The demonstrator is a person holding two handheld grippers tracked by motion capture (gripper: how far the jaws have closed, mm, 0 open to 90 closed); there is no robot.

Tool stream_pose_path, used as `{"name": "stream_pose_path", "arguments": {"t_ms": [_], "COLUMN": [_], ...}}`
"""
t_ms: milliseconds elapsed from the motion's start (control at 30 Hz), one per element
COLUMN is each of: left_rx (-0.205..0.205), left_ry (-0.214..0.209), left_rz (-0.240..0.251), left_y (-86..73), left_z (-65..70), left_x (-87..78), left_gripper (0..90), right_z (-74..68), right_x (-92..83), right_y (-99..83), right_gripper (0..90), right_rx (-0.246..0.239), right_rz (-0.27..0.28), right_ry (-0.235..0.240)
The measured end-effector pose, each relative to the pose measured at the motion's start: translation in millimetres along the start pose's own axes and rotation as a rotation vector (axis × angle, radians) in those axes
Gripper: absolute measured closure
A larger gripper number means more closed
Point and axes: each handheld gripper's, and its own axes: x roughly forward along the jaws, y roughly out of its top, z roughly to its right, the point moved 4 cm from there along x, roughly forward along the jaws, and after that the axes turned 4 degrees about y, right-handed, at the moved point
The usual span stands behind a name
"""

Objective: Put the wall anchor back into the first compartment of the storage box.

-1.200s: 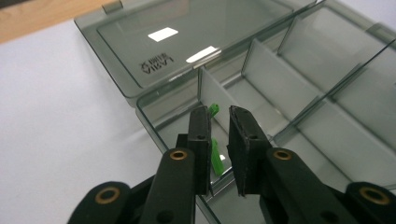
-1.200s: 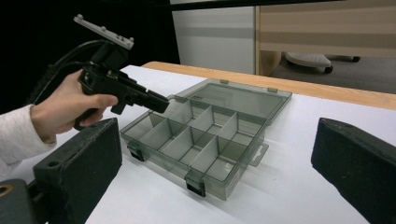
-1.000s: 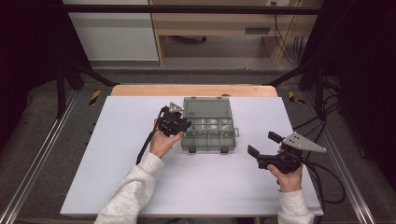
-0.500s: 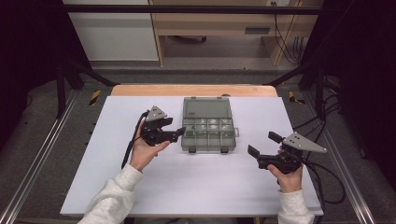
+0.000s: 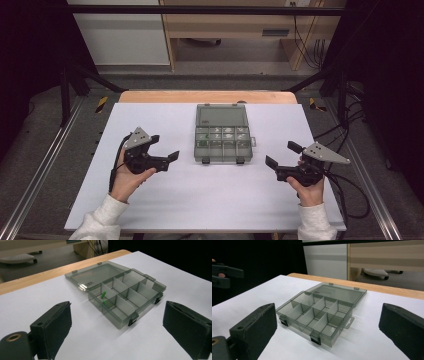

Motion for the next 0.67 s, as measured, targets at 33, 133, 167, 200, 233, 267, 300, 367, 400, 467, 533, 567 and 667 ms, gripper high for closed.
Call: {"name": "stream_pose_path", "arguments": {"t_ms": [33, 133, 167, 200, 233, 267, 300, 367, 400, 467, 533, 567, 667], "left_rx": [-0.003, -0.030, -0.038, -0.048, -0.052, -0.055, -0.058, -0.056, -0.066, -0.066, -0.069, -0.072, -0.085], "left_ry": [0.004, 0.010, 0.010, 0.011, 0.014, 0.020, 0.025, 0.041, 0.050, 0.064, 0.078, 0.077, 0.087], "left_rz": [0.004, 0.017, 0.019, 0.023, 0.024, 0.025, 0.024, 0.021, 0.026, 0.017, 0.022, 0.022, 0.022], "left_y": [-2.0, -10.4, -12.3, -15.5, -17.4, -21.2, -23.1, -27.0, -29.3, -32.0, -34.0, -34.7, -38.6], "left_z": [-1.6, -8.6, -10.3, -12.8, -14.2, -17.0, -18.2, -21.3, -23.2, -27.1, -30.1, -30.9, -35.0], "left_x": [-2.7, -12.5, -14.4, -17.0, -18.2, -20.0, -20.6, -21.6, -21.5, -21.6, -23.1, -23.7, -26.7], "left_gripper": [8.2, 8.0, 8.0, 8.0, 8.0, 8.0, 8.0, 8.0, 8.0, 8.1, 8.3, 8.4, 8.6], "right_z": [0.0, -0.2, -0.4, -0.5, -0.8, -0.7, -0.8, -0.9, -0.9, -1.0, -1.0, -0.9, -0.6], "right_x": [0.3, 0.3, 0.4, 0.4, 0.5, 0.5, 0.6, 0.5, 0.4, -0.1, -0.4, -0.5, 0.1], "right_y": [-0.1, -0.4, -0.4, -0.5, -0.5, -0.7, -0.8, -1.0, -1.0, -1.0, -1.0, -1.1, -1.5], "right_gripper": [1.9, 1.9, 1.9, 1.9, 1.9, 1.9, 1.9, 1.9, 1.8, 1.8, 1.8, 1.8, 1.8], "right_rx": [0.000, 0.000, 0.000, 0.000, 0.002, 0.000, 0.001, 0.002, 0.001, 0.001, 0.003, 0.004, 0.000], "right_rz": [0.000, -0.004, -0.001, -0.003, -0.002, -0.003, -0.006, -0.008, -0.008, -0.006, -0.005, -0.005, -0.005], "right_ry": [0.001, -0.001, 0.002, 0.002, 0.003, 0.003, 0.002, 0.002, 0.002, 0.007, 0.004, 0.004, 0.008]}}
